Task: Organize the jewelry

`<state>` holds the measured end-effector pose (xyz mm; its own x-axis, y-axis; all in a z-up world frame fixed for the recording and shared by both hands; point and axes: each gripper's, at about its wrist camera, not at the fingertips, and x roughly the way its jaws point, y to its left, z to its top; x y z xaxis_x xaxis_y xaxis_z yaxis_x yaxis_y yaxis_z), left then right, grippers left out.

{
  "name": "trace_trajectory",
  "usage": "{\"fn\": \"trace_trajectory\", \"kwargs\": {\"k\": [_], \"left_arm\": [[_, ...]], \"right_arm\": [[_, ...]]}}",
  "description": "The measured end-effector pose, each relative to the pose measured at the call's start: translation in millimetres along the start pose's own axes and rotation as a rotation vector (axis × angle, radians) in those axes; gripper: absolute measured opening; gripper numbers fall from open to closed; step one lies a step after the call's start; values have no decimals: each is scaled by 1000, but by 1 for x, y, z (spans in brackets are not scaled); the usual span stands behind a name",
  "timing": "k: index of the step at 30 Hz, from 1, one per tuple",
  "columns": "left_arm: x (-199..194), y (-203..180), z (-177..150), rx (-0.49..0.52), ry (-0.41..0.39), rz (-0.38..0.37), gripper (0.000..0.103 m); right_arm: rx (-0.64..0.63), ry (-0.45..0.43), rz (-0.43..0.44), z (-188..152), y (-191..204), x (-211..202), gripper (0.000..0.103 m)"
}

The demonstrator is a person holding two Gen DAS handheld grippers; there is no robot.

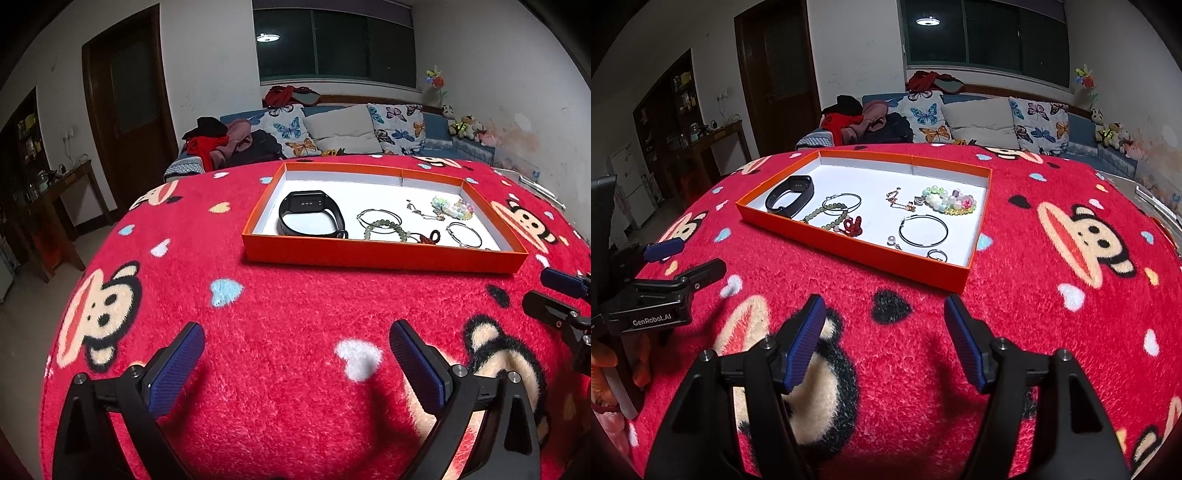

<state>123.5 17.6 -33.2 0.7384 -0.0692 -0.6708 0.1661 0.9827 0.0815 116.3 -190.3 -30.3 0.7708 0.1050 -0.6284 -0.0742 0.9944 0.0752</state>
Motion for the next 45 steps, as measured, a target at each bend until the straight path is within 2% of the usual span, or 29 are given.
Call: {"fn": "trace_trajectory", "kwargs": {"k": [12, 21, 45], "left_arm": [[1, -2, -1, 18, -1, 10, 103], [2, 0, -1, -2, 5, -12, 103], [-2, 3, -2, -10, -9, -5, 103]], "right_arm": [[-6, 7, -5, 0, 2, 0, 67], [-5, 8, -3, 0, 2, 0, 68], [-9, 7, -10, 1, 0, 0, 68]]}}
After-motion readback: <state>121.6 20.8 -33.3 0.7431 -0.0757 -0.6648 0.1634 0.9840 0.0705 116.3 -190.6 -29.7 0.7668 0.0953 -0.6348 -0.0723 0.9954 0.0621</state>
